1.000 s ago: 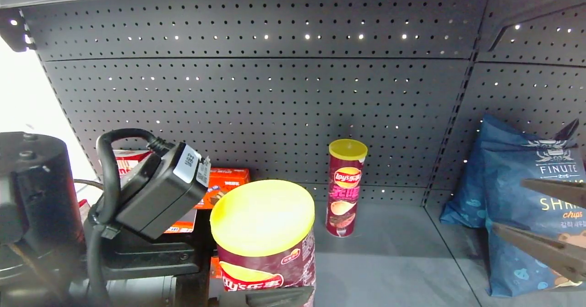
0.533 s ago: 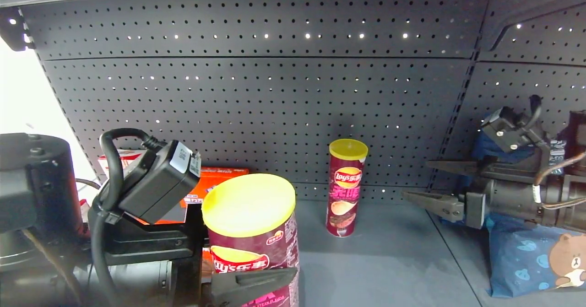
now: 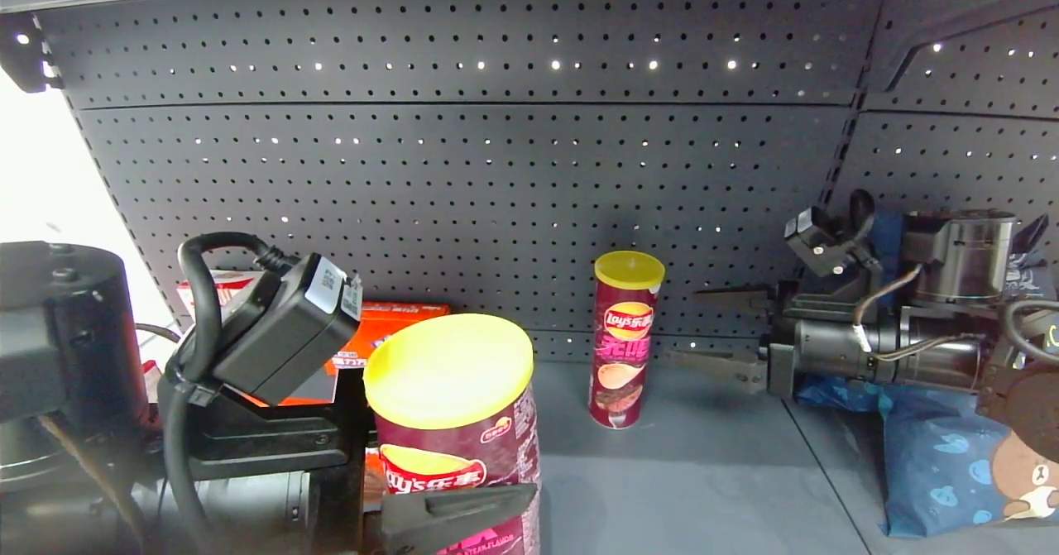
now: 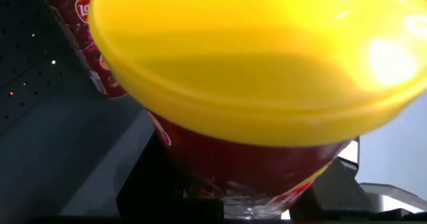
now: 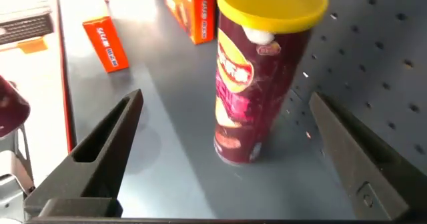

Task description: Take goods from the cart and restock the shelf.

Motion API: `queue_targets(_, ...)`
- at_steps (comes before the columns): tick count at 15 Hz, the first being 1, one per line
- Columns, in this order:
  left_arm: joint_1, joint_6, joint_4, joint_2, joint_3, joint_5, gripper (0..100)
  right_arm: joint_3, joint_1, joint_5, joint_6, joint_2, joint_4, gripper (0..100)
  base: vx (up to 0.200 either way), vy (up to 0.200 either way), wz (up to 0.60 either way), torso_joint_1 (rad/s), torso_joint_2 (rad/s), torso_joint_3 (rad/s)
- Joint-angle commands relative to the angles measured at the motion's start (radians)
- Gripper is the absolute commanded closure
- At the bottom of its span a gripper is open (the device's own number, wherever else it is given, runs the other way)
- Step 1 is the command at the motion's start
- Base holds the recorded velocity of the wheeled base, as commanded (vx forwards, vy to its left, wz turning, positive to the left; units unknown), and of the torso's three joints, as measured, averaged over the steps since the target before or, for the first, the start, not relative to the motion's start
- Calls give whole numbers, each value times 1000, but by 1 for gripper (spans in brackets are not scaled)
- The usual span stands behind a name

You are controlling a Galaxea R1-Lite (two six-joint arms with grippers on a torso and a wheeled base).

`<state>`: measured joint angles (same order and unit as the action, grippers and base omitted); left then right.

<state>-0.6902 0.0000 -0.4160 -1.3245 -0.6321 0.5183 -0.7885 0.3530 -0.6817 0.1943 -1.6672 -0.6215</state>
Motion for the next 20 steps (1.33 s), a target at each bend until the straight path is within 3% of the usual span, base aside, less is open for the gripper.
queue_targets(1,0,-2,0,-1,0,0,100,-43,-2,-32,1,-89,-17,0,0,0,0,0,0,0)
queue_targets(7,0,-2,2,-1,2,-1,100,-147,-9,-99,-1,-235,-49,0,0,0,0,0,0,0)
queue_targets(20,12,-3,2,-1,0,-1,100,-207,15,-137,-1,-427,-116,0,0,0,0,0,0,0)
